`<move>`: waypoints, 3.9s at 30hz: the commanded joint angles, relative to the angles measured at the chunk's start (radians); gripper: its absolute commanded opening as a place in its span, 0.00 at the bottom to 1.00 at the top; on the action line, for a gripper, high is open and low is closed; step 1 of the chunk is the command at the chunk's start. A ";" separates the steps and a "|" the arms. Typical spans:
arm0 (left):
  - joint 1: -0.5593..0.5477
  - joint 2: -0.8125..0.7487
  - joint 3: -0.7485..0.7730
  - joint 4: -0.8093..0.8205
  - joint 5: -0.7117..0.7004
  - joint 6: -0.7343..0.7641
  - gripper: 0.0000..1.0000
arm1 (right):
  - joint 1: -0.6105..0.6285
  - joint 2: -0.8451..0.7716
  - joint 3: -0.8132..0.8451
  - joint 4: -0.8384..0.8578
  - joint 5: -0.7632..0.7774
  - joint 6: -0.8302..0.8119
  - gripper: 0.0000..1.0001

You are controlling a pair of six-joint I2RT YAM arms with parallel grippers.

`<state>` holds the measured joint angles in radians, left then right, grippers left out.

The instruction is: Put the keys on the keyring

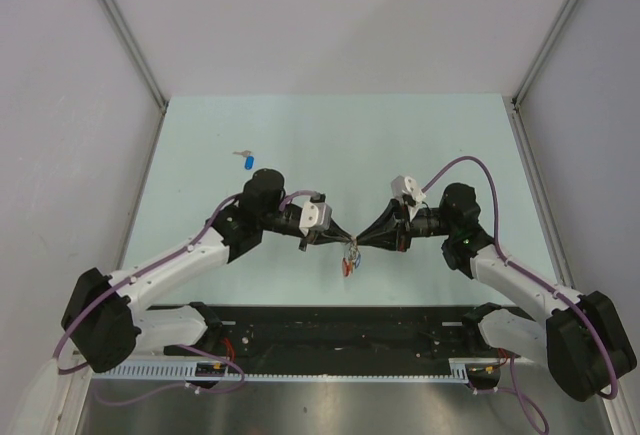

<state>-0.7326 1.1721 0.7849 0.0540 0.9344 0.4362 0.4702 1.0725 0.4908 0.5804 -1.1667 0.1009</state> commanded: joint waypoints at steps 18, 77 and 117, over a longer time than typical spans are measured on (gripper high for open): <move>-0.005 0.001 0.063 -0.020 0.066 0.056 0.00 | 0.018 0.032 0.052 -0.011 -0.051 -0.033 0.25; -0.030 0.150 0.092 0.050 -0.545 -0.112 0.00 | 0.076 -0.232 0.123 -0.576 0.958 0.014 0.67; 0.432 -0.569 0.028 -0.226 -1.235 -0.622 1.00 | 0.004 -0.700 0.204 -1.085 1.656 0.175 1.00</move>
<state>-0.3042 0.7731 0.8841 -0.1001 -0.0586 -0.2756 0.4786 0.4000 0.6437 -0.4603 0.3962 0.2691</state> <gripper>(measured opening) 0.996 0.994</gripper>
